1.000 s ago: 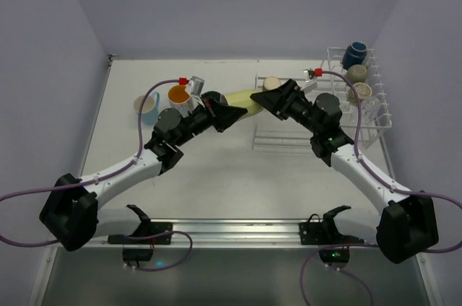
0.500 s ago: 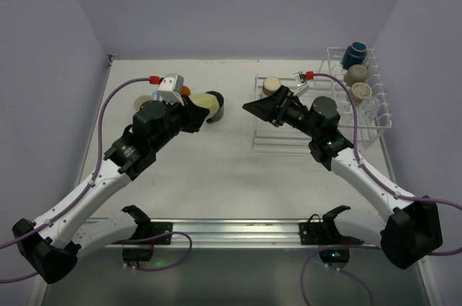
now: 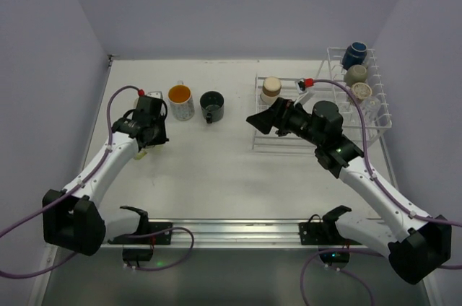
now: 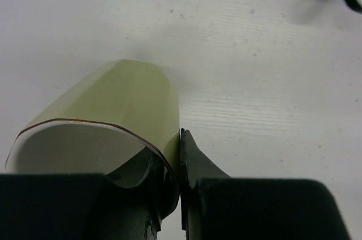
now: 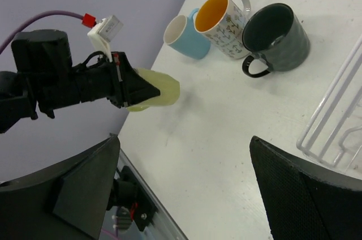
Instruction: Unload the cups from the dish rack
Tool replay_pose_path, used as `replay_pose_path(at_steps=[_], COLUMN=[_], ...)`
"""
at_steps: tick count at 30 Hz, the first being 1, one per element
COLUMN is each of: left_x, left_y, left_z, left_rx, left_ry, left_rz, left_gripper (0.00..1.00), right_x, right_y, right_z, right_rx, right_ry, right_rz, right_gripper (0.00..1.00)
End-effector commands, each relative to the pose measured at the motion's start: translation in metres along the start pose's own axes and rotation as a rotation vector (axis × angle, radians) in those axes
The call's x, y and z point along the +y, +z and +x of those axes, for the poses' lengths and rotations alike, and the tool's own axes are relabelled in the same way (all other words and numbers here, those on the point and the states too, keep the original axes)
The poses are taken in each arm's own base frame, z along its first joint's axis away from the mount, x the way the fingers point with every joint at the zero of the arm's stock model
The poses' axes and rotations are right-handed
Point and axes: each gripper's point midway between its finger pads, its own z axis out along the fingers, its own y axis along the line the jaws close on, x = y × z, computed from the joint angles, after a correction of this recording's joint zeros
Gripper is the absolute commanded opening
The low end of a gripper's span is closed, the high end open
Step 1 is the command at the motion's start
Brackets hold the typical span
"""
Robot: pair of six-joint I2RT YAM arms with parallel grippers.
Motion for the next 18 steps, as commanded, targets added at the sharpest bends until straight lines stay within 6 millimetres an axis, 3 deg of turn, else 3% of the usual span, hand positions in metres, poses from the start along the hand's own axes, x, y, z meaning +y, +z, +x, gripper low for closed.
replay_pose_path(at_steps=[1,6,8,12,13,15,16,18], left_x=[0.013,0.019,0.021,0.028,0.03,0.034,0.034,0.034], left_y=[0.02,0.043,0.052,0.06,0.061,0.059,0.054,0.047], left_z=[0.001,0.003,0.003,0.003,0.004,0.0,-0.005,-0.015], left_rx=[0.05,0.133,0.153,0.175,0.175,0.157,0.13,0.086], left_ry=[0.05,0.048,0.051,0.059,0.057,0.055,0.05,0.04], left_rz=[-0.017,-0.036,-0.052,-0.094,-0.106,-0.128,-0.125,-0.125], left_gripper=[0.0,0.0,0.04,0.24,0.33,0.44,0.55,0.64], right_x=[0.002,-0.002,-0.003,-0.014,-0.019,-0.026,-0.028,-0.033], right_y=[-0.004,0.003,0.006,0.011,0.012,0.014,0.014,0.017], right_z=[-0.005,0.008,0.012,0.017,0.019,0.018,0.018,0.015], right_rx=[-0.004,0.058,0.08,0.095,0.103,0.099,0.1,0.097], right_ry=[-0.073,-0.113,-0.131,-0.149,-0.153,-0.167,-0.171,-0.183], right_rz=[0.025,0.051,0.066,0.119,0.136,0.174,0.185,0.216], right_gripper=[0.99,0.99,0.99,0.99,0.99,0.99,0.99,0.99])
